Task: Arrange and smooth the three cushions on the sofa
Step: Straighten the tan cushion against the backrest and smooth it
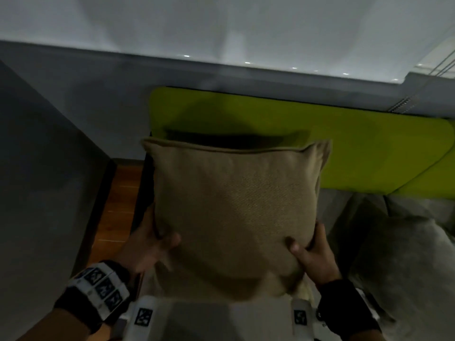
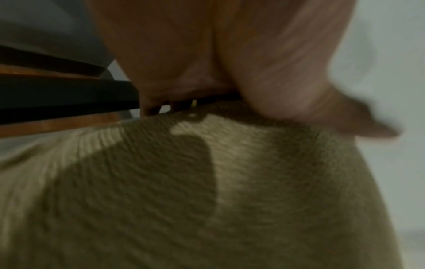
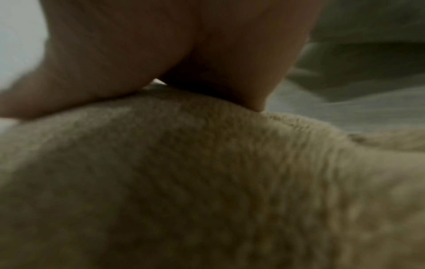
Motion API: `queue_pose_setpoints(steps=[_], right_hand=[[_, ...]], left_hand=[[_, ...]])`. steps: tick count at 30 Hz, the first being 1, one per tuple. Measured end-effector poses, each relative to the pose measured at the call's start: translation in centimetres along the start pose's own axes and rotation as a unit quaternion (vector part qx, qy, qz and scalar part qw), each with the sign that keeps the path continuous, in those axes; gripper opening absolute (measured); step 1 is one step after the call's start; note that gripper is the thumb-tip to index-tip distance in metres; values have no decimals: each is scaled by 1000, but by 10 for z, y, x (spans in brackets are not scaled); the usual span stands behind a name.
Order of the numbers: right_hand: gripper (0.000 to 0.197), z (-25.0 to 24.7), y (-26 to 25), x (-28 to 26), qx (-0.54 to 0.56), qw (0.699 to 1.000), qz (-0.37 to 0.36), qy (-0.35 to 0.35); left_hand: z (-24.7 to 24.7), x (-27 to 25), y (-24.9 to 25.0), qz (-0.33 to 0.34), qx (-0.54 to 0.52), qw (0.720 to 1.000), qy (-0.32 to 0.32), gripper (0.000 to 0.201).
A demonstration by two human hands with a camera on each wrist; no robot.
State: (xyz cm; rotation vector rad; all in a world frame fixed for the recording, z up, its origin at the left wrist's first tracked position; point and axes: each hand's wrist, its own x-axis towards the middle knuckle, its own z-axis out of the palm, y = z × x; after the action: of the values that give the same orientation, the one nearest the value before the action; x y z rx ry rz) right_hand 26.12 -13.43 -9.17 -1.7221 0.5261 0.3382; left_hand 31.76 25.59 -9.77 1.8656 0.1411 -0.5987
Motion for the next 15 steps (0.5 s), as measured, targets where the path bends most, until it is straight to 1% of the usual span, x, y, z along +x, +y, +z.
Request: queue_pose_setpoints(steps=[1, 3, 4, 6, 8, 10, 13, 15], right_hand=[[111, 4, -9, 7, 3, 998, -55, -1], [116, 13, -26, 22, 1, 990, -140, -7], [121, 17, -34, 31, -4, 986, -168, -10], [130, 25, -44, 47, -23, 977, -210, -6], [131, 30, -48, 62, -35, 972, -231, 4], [129, 34, -49, 73, -37, 970, -239, 9], [132, 38, -48, 84, -34, 976, -217, 16], [133, 43, -44, 88, -37, 980, -195, 24]], left_hand=[[-6, 3, 8, 49, 13, 998, 28, 132], [-14, 10, 27, 136, 34, 987, 75, 133], [-17, 13, 35, 159, 33, 983, 82, 135], [-21, 20, 42, 146, 11, 986, 83, 143], [-25, 28, 40, 118, 14, 989, 90, 146], [-30, 37, 33, 120, 31, 988, 95, 152], [-30, 48, 33, 131, 47, 984, 115, 155], [-27, 53, 39, 144, 49, 981, 120, 149]])
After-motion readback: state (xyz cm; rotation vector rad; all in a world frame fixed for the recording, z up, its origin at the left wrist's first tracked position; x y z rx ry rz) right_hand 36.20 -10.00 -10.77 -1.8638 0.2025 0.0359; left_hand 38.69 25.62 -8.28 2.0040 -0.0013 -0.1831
